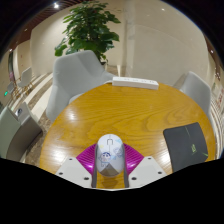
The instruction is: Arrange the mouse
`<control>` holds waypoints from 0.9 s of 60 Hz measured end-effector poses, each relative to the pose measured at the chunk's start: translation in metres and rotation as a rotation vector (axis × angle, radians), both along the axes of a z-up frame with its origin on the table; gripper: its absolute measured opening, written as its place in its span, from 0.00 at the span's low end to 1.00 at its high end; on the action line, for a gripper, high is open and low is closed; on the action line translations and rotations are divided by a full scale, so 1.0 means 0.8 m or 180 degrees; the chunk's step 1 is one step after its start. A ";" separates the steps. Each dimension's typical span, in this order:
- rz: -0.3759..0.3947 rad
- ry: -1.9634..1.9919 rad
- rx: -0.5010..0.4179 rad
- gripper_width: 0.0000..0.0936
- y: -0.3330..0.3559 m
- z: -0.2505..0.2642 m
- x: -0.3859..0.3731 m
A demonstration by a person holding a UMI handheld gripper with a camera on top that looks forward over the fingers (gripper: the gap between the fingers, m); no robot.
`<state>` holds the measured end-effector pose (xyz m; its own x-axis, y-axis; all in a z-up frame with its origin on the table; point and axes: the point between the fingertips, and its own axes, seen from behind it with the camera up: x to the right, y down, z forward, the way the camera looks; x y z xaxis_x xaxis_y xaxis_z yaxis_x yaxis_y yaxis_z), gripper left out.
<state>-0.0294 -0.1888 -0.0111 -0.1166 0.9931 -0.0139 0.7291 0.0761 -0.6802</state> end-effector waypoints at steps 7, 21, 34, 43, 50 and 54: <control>0.0063 0.0130 -0.0125 0.39 0.006 0.053 -0.006; -0.0155 0.0529 -0.0086 0.40 0.146 0.164 -0.060; -0.0485 0.0458 0.0046 0.39 0.317 0.122 -0.065; -0.0456 0.0211 0.0061 0.39 0.356 0.053 -0.045; -0.0420 0.0073 -0.0076 0.40 0.360 0.010 -0.021; -0.0437 0.0013 -0.0135 0.41 0.361 -0.003 -0.015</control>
